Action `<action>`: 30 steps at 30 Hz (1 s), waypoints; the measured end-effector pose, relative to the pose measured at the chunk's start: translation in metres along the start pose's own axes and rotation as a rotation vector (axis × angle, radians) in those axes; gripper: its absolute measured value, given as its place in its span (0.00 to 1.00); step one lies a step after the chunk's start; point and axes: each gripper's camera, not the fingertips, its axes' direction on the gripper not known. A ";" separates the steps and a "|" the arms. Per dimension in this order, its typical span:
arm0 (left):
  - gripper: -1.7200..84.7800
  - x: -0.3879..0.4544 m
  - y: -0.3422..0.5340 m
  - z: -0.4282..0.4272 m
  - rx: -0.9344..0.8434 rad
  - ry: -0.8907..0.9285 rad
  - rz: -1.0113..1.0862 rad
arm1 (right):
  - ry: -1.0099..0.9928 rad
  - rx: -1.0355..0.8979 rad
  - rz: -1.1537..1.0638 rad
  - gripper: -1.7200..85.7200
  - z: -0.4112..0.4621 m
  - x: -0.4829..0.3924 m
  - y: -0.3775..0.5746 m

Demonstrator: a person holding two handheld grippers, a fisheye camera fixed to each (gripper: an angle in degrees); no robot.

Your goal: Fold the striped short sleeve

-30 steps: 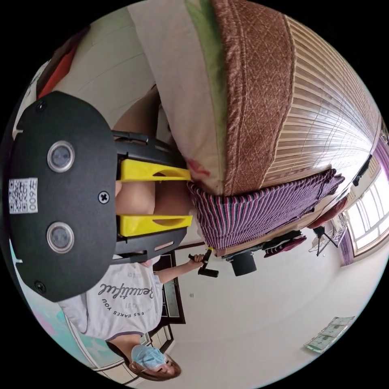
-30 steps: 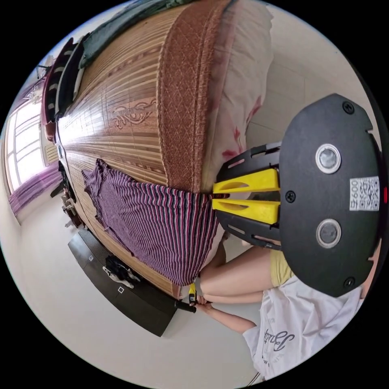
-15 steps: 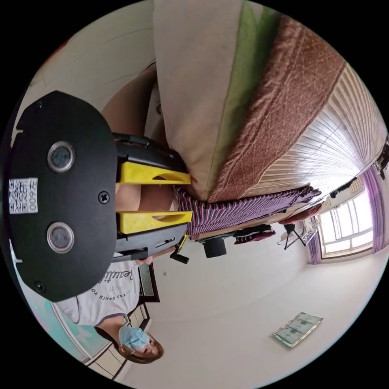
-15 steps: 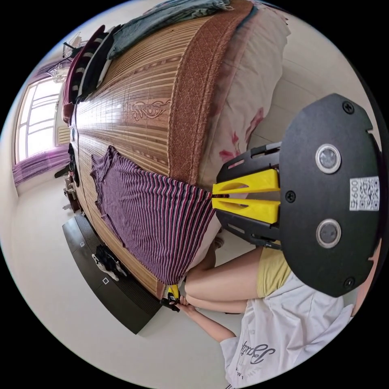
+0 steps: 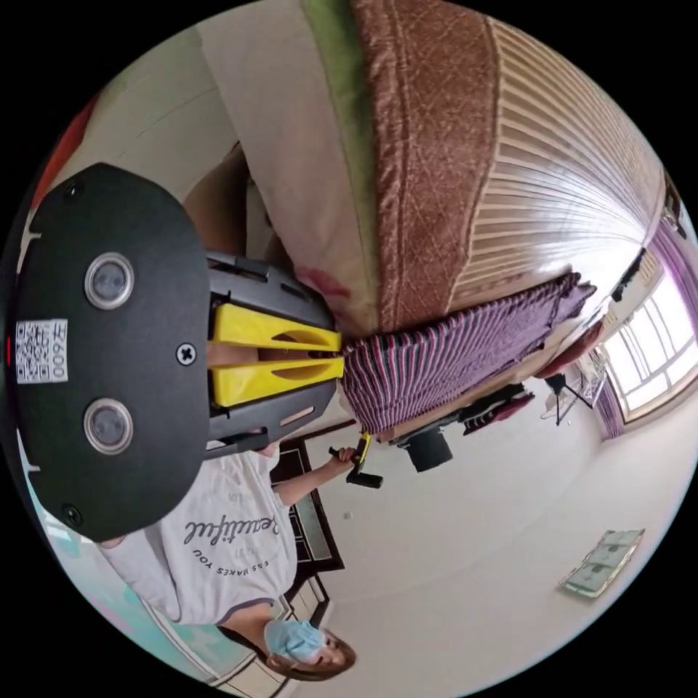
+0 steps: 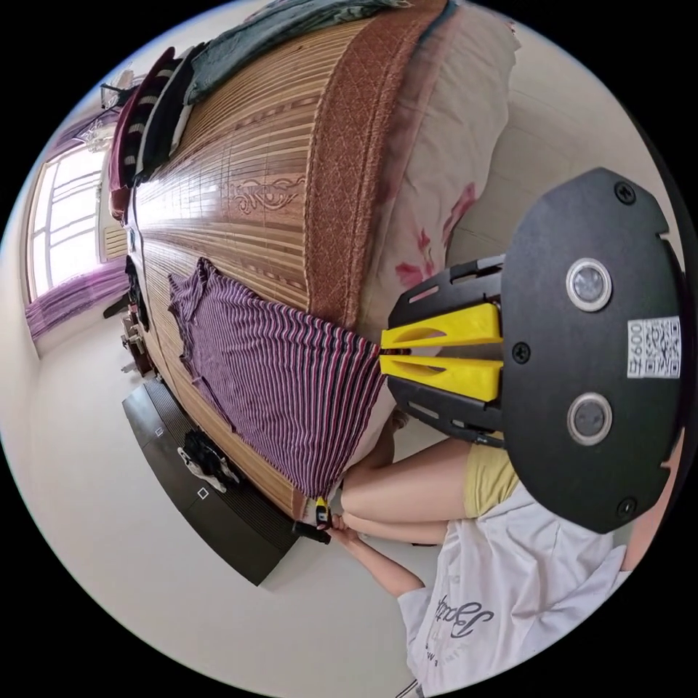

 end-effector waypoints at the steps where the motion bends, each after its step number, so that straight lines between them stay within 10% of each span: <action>1: 0.06 0.005 0.008 -0.007 0.023 0.060 0.012 | -0.010 0.007 0.013 0.01 -0.013 0.004 0.000; 18: 0.05 0.122 0.141 -0.094 0.353 0.375 0.259 | -0.845 0.562 -0.032 0.01 -0.425 0.170 0.080; 30: 0.05 0.019 0.006 -0.089 0.458 0.325 0.073 | -0.811 0.553 0.293 0.01 -0.390 0.430 -0.131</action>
